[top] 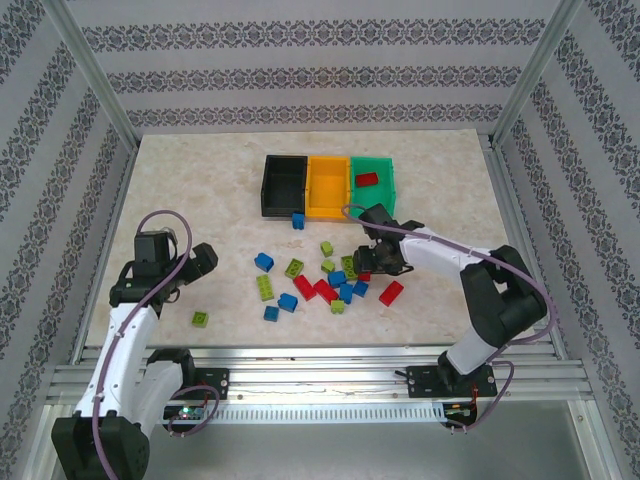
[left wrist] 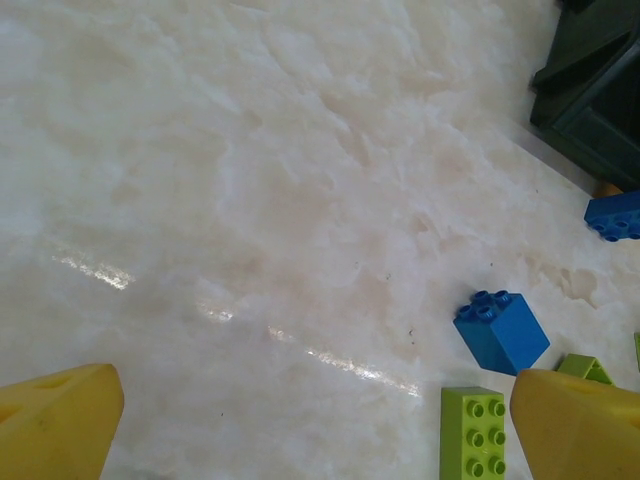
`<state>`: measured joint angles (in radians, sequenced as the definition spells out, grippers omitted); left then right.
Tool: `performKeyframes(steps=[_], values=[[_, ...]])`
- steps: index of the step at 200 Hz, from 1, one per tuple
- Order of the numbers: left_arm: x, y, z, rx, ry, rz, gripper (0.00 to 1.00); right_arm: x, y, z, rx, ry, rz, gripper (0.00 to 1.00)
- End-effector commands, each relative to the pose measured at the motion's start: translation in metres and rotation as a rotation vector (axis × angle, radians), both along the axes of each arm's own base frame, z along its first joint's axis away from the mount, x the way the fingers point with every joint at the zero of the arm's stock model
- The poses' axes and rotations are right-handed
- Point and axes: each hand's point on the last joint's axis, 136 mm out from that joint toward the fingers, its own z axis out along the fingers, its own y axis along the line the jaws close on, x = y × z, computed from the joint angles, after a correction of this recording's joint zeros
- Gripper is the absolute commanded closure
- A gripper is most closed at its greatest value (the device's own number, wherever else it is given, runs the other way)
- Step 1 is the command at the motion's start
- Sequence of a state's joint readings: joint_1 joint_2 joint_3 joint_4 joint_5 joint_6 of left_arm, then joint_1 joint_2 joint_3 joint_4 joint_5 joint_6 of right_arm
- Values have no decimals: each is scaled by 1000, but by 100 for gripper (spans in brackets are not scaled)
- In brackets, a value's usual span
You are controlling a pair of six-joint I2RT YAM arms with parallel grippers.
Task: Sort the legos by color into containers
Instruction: Move the lego to the center of the table.
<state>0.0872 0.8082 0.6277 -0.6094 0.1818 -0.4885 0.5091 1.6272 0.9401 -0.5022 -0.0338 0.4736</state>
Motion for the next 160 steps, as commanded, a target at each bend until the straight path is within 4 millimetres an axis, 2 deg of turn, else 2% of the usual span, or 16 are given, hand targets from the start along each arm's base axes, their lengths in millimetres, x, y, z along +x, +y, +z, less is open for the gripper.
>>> performKeyframes(steps=[1,38,67,101,130,160], values=[[5,-1,3,-32,-43,13,1,-1,1,-11,-32,28,-15,44],[7,-6,-3,-70,-21,9,1,-8,0,-14,-32,33,-21,44],[8,-9,-4,-82,-13,-7,1,-12,-18,-12,-92,34,-34,44],[8,-11,-4,-83,-16,-19,1,-3,-35,3,-83,3,-69,44],[8,-11,-4,-83,-15,-22,1,6,-24,22,-26,-40,-64,45],[8,-11,-5,-84,-12,-23,1,9,-10,24,18,-46,-58,45]])
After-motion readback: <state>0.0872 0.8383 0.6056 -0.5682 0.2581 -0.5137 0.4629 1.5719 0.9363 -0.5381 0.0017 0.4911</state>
